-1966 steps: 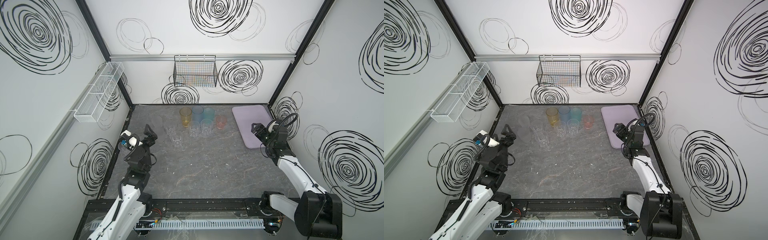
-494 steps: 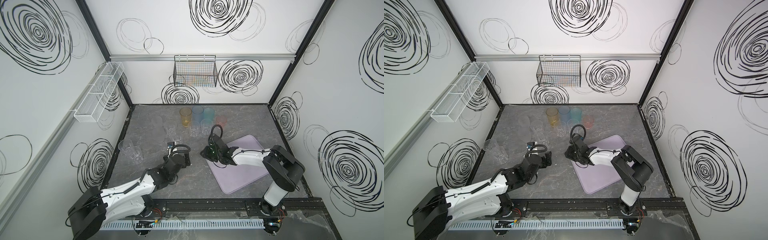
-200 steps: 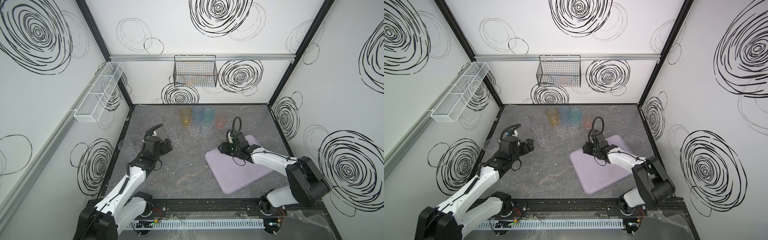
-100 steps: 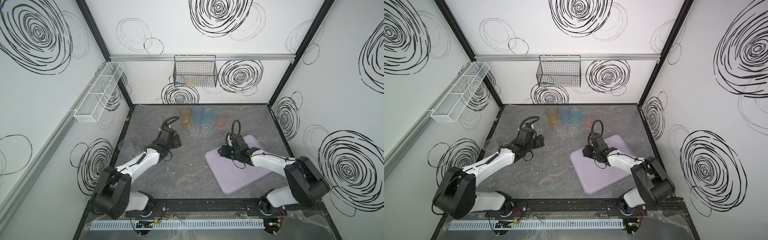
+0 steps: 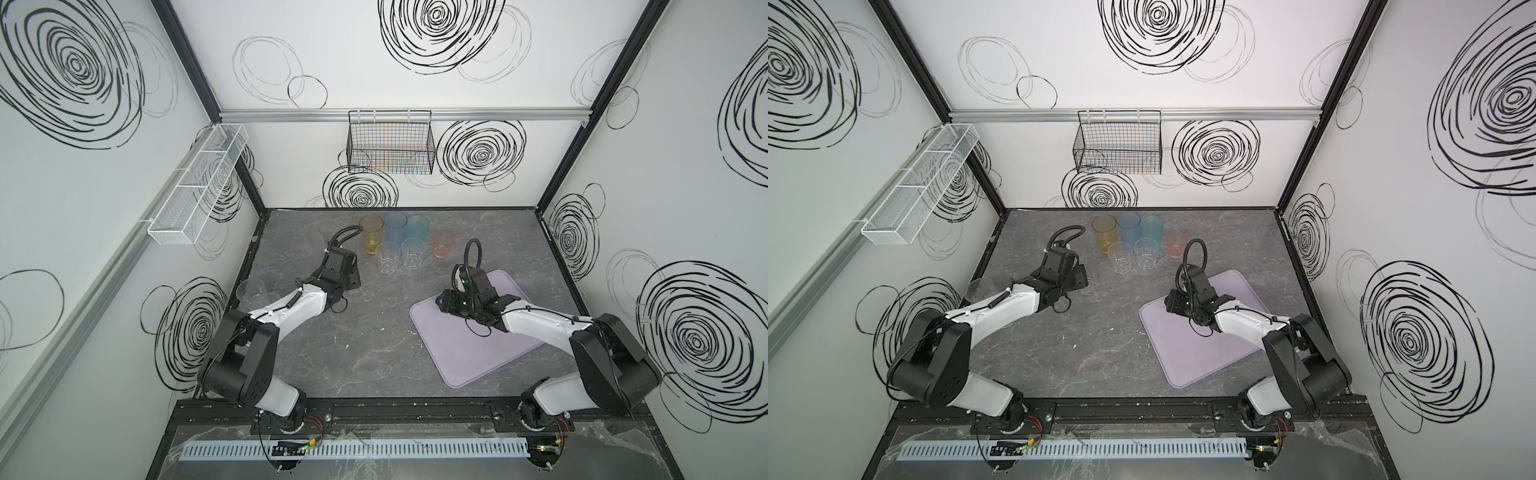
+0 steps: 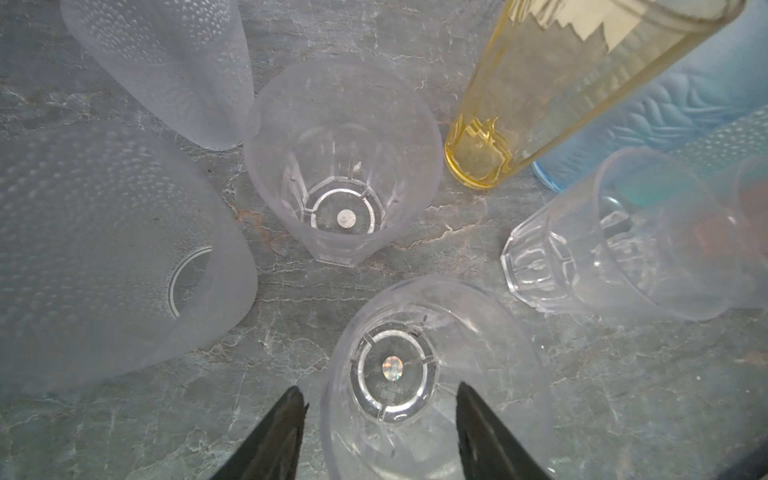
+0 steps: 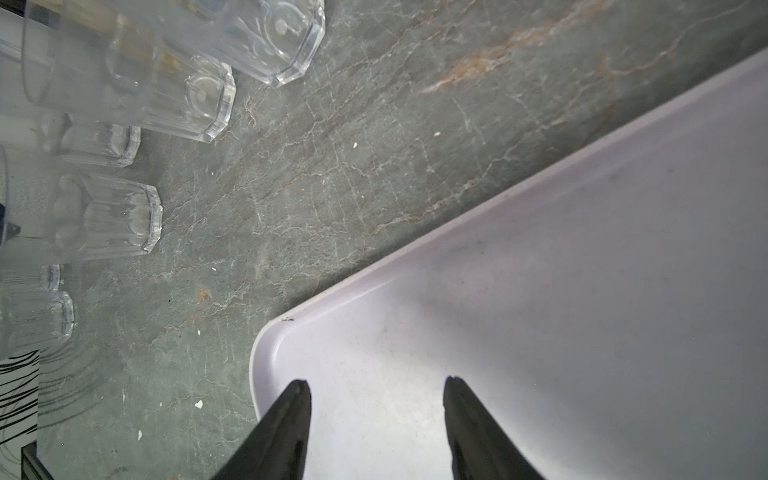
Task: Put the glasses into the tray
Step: 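Lower the left gripper onto a clear faceted cup and grasp its rim, then carry the clear cup over the tray with the left gripper while the right gripper waits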
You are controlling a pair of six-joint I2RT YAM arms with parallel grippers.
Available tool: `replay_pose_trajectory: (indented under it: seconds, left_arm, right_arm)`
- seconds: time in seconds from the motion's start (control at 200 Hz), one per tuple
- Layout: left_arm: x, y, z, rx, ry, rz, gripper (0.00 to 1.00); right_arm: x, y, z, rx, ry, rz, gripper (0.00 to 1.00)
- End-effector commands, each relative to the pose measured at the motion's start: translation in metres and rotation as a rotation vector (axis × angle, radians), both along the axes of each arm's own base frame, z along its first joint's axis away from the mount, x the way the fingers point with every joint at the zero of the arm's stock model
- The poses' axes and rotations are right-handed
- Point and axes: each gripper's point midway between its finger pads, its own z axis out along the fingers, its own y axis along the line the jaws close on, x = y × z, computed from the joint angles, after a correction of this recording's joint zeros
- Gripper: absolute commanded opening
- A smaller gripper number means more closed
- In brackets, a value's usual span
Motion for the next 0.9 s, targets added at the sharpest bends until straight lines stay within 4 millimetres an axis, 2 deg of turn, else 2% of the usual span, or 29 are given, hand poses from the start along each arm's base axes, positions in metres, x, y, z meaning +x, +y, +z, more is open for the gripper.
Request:
replay_pose_trajectory:
  seconds: [0.0, 0.17, 0.26, 0.345, 0.405, 0.515, 0.69, 0.896]
  left_arm:
    - [0.005, 0.008, -0.004, 0.005, -0.022, 0.030, 0.57]
    - [0.006, 0.005, -0.008, -0.031, -0.024, 0.026, 0.43]
    - [0.003, 0.001, -0.017, -0.043, -0.003, 0.011, 0.38]
    - [0.000, -0.002, -0.025, -0.059, 0.017, -0.003, 0.30]
    - [-0.002, -0.001, -0.025, -0.064, 0.020, -0.001, 0.28]
    - [-0.004, -0.003, -0.020, -0.091, 0.003, 0.003, 0.28]
    - [-0.007, -0.010, -0.012, -0.133, -0.005, -0.020, 0.19]
    - [-0.010, -0.026, 0.014, -0.155, -0.030, -0.087, 0.04]
  right_arm:
    - [0.001, 0.000, 0.004, 0.004, -0.026, -0.007, 0.56]
    - [0.002, -0.001, 0.005, 0.002, -0.027, -0.011, 0.56]
    - [0.002, 0.000, 0.005, 0.007, -0.027, -0.016, 0.56]
    - [0.000, 0.001, 0.006, 0.010, -0.024, -0.014, 0.56]
    - [-0.001, 0.000, 0.008, 0.010, -0.026, -0.016, 0.56]
    - [-0.005, 0.000, 0.012, 0.010, -0.033, -0.019, 0.56]
    - [-0.011, 0.000, 0.021, 0.015, -0.046, -0.027, 0.56]
    - [-0.023, -0.003, 0.021, 0.022, -0.038, -0.031, 0.56]
